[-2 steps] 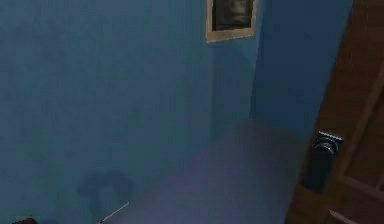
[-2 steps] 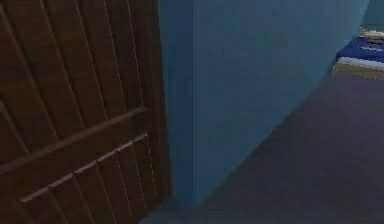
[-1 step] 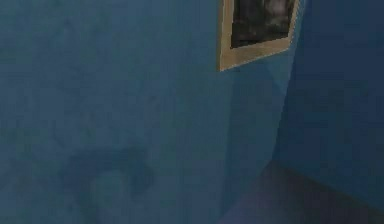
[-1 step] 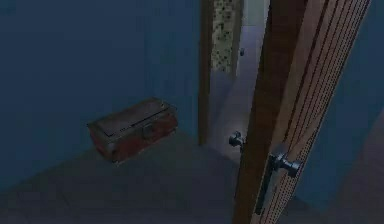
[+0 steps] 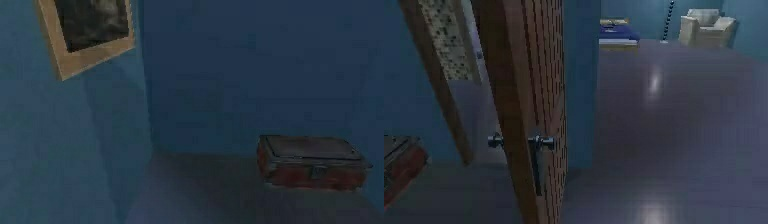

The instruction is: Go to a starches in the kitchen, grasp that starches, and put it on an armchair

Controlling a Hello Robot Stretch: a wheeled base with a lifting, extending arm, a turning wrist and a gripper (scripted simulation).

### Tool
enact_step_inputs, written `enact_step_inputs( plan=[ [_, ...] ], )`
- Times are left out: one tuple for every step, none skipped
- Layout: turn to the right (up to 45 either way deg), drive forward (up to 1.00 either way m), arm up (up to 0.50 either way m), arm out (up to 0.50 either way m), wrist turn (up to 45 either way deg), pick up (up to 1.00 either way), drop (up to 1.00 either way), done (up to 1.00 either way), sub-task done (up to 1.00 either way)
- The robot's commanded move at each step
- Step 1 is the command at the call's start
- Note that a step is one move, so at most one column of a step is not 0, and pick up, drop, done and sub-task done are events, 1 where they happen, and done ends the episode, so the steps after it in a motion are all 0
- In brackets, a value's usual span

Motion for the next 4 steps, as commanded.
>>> enact_step_inputs(
  plan=[
    [0.0,0.55,0.0,0.0,0.0,0.0,0.0,0.0,0.0],
    [45.0,0.0,0.0,0.0,0.0,0.0,0.0,0.0,0.0],
    [18.0,0.0,0.0,0.0,0.0,0.0,0.0,0.0,0.0],
    [0.0,0.35,0.0,0.0,0.0,0.0,0.0,0.0,0.0]
  ],
)
